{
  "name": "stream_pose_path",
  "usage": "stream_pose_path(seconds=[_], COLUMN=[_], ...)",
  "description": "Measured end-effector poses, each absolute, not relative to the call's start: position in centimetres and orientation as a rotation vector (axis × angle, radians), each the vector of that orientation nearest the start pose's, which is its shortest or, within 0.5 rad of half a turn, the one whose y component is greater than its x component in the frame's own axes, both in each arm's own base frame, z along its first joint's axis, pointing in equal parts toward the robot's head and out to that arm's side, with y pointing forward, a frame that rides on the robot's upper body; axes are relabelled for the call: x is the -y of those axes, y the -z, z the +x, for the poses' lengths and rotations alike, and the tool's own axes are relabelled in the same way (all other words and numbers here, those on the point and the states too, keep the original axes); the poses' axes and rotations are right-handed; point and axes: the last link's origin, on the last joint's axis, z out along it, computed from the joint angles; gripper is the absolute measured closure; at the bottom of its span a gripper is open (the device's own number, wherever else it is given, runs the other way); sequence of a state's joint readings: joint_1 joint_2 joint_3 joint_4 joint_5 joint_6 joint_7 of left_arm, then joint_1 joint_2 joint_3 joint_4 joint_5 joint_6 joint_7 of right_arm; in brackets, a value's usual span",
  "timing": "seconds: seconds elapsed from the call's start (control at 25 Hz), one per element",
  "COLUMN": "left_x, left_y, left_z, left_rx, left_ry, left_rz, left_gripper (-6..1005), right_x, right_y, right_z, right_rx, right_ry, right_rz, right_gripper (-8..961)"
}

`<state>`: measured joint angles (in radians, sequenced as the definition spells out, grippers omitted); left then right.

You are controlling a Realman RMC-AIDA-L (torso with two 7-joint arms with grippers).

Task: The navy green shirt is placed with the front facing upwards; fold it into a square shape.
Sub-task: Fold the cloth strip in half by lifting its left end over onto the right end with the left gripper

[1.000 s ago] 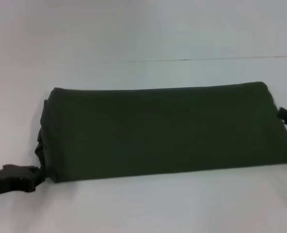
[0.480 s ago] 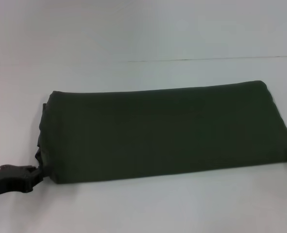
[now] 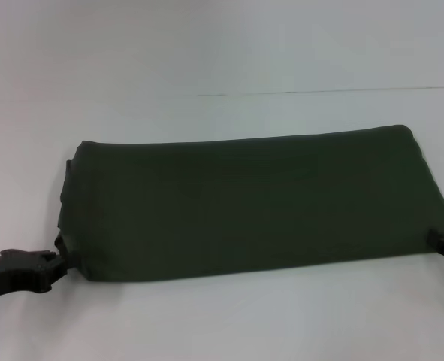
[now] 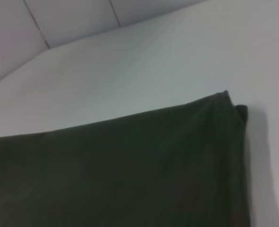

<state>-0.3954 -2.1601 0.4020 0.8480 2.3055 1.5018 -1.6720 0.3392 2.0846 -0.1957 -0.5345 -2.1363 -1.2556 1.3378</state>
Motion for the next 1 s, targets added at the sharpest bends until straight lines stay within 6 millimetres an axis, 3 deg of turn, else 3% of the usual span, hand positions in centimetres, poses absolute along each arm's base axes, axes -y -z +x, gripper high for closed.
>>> stream_pose_path(seconds=[0.28, 0.6, 0.92, 1.0], left_x=[-29.0, -29.0, -28.7, -28.4], left_y=[-1.9, -1.9, -2.0, -2.2], left_z=[-33.6, -33.5, -33.5, -33.3], left_rx=[1.199, 1.192, 1.142, 1.125], left_ry=[0.492, 0.492, 0.473, 0.481], left_rz=[-2.382, -2.388, -2.434, -2.460], left_gripper=[969, 963, 957, 956], right_x=[-27.6, -27.4, -25.4, -24.7], right_y=[-2.5, -2.6, -2.8, -2.9], right_z=[39.9, 39.9, 40.2, 40.3], right_rx=[-1.156, -1.149, -1.122, -1.119], right_ry=[-0.540, -0.540, -0.561, -0.573], right_rz=[-2.025, -2.031, -2.058, -2.067], right_gripper=[276, 634, 941, 941])
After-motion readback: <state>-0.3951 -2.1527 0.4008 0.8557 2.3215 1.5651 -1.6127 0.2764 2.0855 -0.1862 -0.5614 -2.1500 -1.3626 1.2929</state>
